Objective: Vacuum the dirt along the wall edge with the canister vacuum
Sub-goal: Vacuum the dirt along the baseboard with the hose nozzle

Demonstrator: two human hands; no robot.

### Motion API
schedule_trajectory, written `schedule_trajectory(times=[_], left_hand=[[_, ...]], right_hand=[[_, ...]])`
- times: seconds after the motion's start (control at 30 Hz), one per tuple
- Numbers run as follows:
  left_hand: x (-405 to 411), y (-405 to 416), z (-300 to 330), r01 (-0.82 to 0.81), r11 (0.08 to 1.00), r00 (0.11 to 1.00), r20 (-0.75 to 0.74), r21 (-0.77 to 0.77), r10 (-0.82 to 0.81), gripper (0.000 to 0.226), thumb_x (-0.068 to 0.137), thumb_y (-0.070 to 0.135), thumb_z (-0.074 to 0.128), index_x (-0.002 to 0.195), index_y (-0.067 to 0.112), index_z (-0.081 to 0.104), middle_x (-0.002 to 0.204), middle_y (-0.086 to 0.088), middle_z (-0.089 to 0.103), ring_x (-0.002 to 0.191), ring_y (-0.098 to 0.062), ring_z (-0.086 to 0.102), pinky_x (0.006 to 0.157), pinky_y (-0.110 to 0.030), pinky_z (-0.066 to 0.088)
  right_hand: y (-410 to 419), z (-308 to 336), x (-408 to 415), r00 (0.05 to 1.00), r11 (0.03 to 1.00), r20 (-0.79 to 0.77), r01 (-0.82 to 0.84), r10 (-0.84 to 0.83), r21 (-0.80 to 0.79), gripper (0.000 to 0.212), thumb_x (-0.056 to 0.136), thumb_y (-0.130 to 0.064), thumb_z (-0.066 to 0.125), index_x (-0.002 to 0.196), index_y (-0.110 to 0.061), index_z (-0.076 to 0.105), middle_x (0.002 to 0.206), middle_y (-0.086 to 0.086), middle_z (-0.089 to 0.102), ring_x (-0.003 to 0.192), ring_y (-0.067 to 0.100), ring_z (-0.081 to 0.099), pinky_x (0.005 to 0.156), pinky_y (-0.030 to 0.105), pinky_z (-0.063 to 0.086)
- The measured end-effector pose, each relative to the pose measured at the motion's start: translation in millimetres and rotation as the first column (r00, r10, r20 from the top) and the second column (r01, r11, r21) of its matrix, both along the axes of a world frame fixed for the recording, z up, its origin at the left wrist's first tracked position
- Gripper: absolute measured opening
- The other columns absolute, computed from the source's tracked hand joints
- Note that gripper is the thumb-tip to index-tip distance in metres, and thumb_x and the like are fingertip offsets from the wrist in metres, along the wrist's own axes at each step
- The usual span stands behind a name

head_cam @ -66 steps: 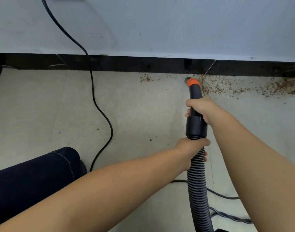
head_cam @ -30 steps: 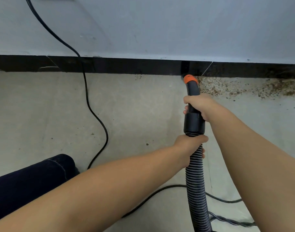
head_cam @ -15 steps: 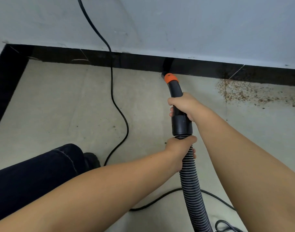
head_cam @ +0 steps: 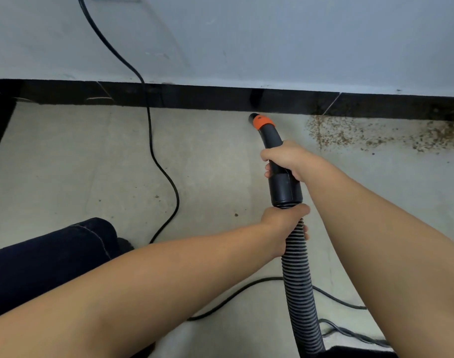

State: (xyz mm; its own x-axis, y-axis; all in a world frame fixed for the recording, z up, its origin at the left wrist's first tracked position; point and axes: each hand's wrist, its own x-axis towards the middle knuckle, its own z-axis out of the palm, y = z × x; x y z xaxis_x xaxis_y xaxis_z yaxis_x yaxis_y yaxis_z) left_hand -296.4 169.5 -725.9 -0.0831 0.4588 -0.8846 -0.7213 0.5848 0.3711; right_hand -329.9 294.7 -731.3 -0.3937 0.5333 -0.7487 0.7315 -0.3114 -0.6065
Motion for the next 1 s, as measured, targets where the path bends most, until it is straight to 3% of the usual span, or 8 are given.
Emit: schedule_trajectory(times=[0.27,0.67,1.0], left_hand=[[63.3,-11.6,0.5,0.113,0.993,0.991,0.071,0.027,-0.115,0.019,0.086,0.016,0.067,0.098,0.006,0.055,0.062,-0.006,0.057,0.048,-0.017,0.056,0.054,-0.025,0.052],[125.8,22.7,8.8,0.319,0.944,0.94,0.096,0.088,-0.327,0.016,0.087,0.015,0.066,0.091,0.008,0.052,0.065,-0.007,0.056,0.052,-0.017,0.054,0.05,-0.023,0.049],[125.9,8.3,22.5,0.303,0.947,0.94,0.127,0.109,-0.316,0.017,0.087,0.016,0.065,0.094,0.008,0.052,0.064,-0.005,0.057,0.051,-0.016,0.054,0.049,-0.022,0.049]], right_hand=[[-6.2,4.4,76.7,0.996,0.998,0.048,0.07,-0.07,-0.007,0.013,0.083,-0.007,0.06,0.089,-0.01,0.048,0.065,0.007,0.06,0.038,0.015,0.06,0.043,0.022,0.049],[33.3,13.2,177.3,0.929,0.933,0.097,0.358,-0.359,0.022,0.011,0.084,-0.003,0.057,0.09,-0.006,0.048,0.064,0.01,0.057,0.038,0.016,0.059,0.045,0.023,0.05],[22.6,21.2,169.4,0.958,0.974,0.176,0.228,-0.226,0.008,0.015,0.083,-0.007,0.059,0.095,-0.007,0.05,0.062,0.008,0.062,0.044,0.016,0.063,0.049,0.026,0.053]])
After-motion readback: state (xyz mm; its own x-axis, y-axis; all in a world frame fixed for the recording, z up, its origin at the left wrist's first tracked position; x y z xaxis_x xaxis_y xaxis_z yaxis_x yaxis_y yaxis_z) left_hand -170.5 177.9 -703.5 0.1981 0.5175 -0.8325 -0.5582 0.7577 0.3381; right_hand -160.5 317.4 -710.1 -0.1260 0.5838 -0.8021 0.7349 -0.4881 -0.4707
